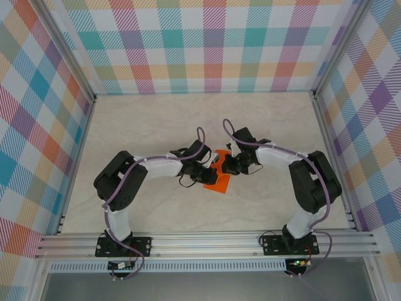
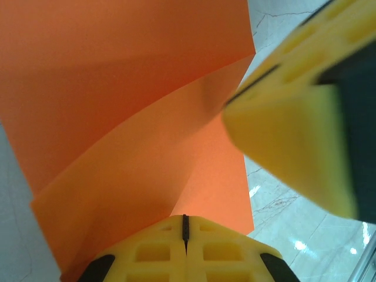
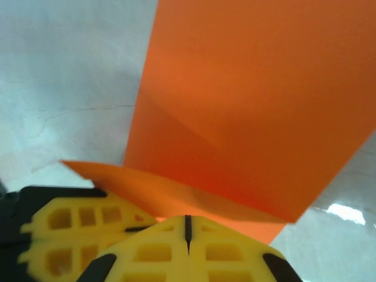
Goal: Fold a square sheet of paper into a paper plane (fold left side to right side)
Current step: Fold the triangle a second time at the center of the table.
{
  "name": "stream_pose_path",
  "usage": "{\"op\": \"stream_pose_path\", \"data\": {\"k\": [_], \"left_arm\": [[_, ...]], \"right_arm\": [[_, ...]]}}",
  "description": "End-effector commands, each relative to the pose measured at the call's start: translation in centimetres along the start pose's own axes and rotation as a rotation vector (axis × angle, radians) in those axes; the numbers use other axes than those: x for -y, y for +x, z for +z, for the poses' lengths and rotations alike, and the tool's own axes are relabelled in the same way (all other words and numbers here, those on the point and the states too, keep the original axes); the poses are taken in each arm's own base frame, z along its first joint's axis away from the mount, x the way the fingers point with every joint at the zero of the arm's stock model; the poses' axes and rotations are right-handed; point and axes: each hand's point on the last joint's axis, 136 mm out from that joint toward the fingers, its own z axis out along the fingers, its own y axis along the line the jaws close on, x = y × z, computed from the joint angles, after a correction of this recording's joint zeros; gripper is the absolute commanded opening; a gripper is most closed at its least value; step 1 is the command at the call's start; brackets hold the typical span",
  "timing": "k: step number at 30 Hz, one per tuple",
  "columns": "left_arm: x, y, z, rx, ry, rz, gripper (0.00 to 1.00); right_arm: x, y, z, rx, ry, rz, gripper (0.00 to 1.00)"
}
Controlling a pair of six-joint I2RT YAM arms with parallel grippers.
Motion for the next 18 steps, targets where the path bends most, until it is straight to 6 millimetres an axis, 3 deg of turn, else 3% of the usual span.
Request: {"op": "stream_pose_path", "data": {"k": [1,18], "left_arm": [[0.2,-0.8,0.0,0.014,-0.006,0.013,0.02],[-1.1,0.1,0.4,-0.020,-0.060,0.006,0.02]], "right_arm": [[-0.2,-0.6,0.9,-0.009,-0.001,0.014,0.05],[3.4,0.4,2.2,-0.056,0.151,0.055,0.05]]}}
